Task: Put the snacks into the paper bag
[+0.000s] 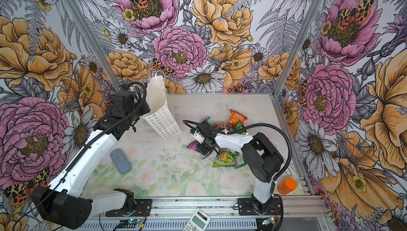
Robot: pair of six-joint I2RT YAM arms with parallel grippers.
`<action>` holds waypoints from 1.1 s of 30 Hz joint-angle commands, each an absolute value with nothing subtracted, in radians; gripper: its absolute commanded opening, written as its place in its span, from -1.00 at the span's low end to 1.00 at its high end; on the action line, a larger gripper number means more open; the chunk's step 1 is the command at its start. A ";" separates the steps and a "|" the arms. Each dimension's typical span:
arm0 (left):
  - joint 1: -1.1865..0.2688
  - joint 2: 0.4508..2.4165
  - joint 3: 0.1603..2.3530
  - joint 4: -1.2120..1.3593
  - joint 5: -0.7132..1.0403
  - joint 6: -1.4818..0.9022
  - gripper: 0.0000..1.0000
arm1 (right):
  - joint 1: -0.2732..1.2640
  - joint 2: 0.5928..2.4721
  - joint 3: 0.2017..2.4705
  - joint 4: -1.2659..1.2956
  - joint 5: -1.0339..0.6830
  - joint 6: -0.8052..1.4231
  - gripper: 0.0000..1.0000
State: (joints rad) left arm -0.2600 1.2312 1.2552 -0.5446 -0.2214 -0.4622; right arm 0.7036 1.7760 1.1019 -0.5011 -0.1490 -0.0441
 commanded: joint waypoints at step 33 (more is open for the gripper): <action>-0.354 1.312 1.263 -0.415 -0.059 -0.373 -1.00 | 0.552 1.424 1.377 -0.589 -0.583 0.016 -0.36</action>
State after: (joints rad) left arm -0.3374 1.2938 1.2301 -0.4572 -0.0944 -0.3923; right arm 0.5571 1.4677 1.3071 -0.6136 -0.5282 0.0071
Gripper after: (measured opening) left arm 0.050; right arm 0.326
